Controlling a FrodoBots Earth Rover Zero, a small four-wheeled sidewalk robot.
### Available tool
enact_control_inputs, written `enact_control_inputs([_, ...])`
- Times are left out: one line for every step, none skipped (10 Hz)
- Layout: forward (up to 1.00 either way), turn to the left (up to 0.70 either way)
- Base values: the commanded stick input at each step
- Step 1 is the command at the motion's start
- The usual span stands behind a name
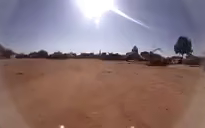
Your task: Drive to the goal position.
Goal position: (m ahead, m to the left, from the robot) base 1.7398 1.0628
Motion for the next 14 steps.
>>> enact_control_inputs([0.7,0.11])
enact_control_inputs([0.7,0.08])
enact_control_inputs([0.7,0.05])
enact_control_inputs([0.7,0.01])
enact_control_inputs([0.7,0.0])
enact_control_inputs([0.7,0.0])
enact_control_inputs([0.7,0.0])
enact_control_inputs([0.7,0.0])
enact_control_inputs([0.7,0.0])
enact_control_inputs([0.7,0.0])
enact_control_inputs([0.7,0.0])
enact_control_inputs([0.7,0.06])
enact_control_inputs([0.7,0.2])
enact_control_inputs([0.7,0.33])
